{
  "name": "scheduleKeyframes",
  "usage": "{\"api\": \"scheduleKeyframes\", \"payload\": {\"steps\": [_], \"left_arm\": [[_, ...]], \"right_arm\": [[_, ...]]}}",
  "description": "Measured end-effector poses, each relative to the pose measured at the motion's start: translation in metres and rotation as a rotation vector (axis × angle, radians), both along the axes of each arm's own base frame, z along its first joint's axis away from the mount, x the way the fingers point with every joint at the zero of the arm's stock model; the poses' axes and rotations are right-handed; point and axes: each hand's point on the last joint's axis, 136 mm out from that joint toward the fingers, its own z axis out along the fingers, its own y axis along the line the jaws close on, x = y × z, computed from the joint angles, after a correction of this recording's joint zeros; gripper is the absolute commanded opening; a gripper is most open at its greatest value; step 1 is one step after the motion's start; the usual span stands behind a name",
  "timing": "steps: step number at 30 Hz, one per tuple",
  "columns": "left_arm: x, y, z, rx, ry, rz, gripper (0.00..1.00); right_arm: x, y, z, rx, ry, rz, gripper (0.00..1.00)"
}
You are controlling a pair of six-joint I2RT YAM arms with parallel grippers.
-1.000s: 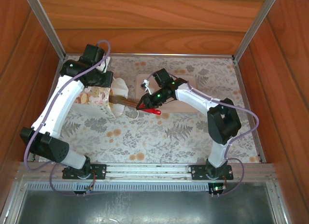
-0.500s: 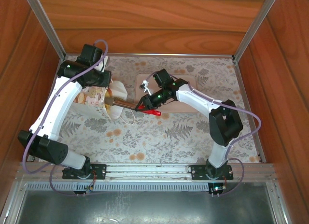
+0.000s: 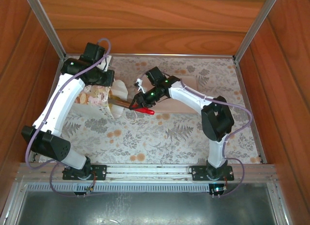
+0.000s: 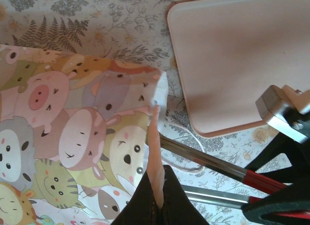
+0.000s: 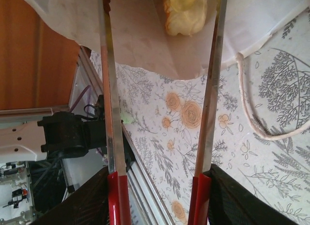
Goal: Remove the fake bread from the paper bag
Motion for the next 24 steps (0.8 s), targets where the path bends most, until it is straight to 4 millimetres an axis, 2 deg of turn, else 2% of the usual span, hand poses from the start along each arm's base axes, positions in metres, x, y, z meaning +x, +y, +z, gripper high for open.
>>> {"api": "scheduleKeyframes", "payload": {"steps": [9, 16, 24], "left_arm": [[-0.001, -0.002, 0.0, -0.012, 0.005, -0.008, 0.0], [-0.001, -0.004, 0.0, -0.019, 0.007, -0.01, 0.0], [-0.001, -0.004, 0.0, -0.022, 0.008, -0.012, 0.0]], "right_arm": [[0.003, -0.001, -0.004, -0.051, 0.008, -0.026, 0.49], [0.005, 0.004, -0.005, -0.044, 0.035, -0.021, 0.52], [0.004, 0.008, -0.013, -0.039, 0.073, -0.008, 0.4]]}}
